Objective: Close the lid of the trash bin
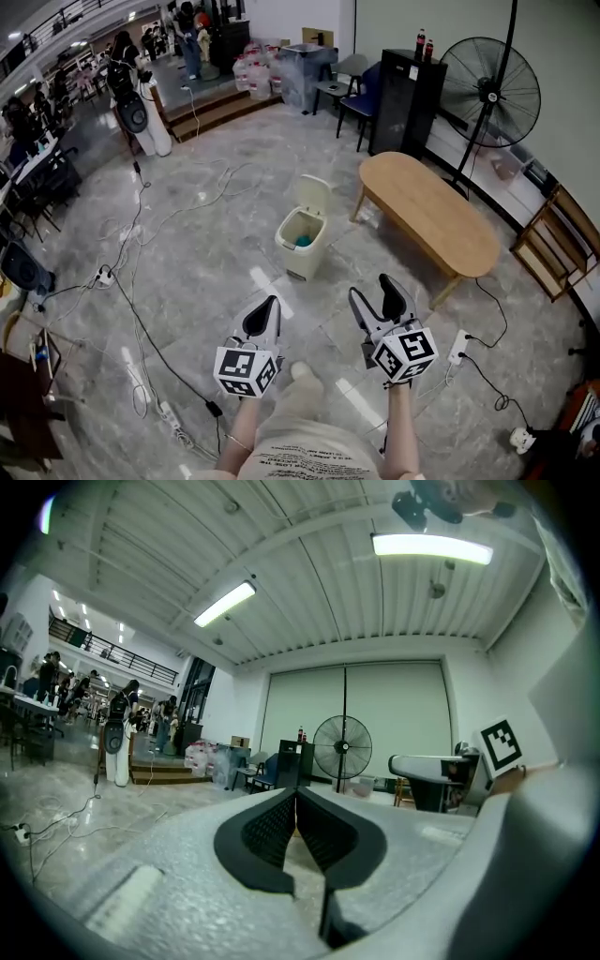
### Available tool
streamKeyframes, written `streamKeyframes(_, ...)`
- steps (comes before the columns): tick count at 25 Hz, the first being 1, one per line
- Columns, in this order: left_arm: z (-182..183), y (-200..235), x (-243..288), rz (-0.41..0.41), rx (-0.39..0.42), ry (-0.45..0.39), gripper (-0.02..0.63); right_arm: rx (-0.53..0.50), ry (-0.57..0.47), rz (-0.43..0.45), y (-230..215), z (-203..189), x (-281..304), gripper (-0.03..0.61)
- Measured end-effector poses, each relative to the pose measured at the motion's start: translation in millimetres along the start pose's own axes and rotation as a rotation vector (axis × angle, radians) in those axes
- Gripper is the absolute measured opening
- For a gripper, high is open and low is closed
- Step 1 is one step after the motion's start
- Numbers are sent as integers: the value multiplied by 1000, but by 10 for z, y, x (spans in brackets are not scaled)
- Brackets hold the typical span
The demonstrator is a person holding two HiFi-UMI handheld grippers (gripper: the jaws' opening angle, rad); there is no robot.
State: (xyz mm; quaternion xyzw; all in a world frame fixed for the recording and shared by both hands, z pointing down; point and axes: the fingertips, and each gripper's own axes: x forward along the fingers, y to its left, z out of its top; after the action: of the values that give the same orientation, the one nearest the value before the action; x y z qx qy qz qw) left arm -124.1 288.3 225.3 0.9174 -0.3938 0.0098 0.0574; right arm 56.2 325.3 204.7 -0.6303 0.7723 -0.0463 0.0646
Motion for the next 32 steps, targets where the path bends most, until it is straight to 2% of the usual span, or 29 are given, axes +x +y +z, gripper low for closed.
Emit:
streamKeyframes(15, 101, 803, 1518, -21, -13, 51, 23, 34, 70, -16, -800, -90, 1573, 285)
streamKeyframes(22, 87, 1150, 1876, -24, 22, 67, 23, 49, 81, -10, -899, -204, 1969, 285)
streamKeyframes(32, -6, 1387, 2170, 13, -18, 78, 23, 59, 101, 9, -1108, -301, 2386, 285)
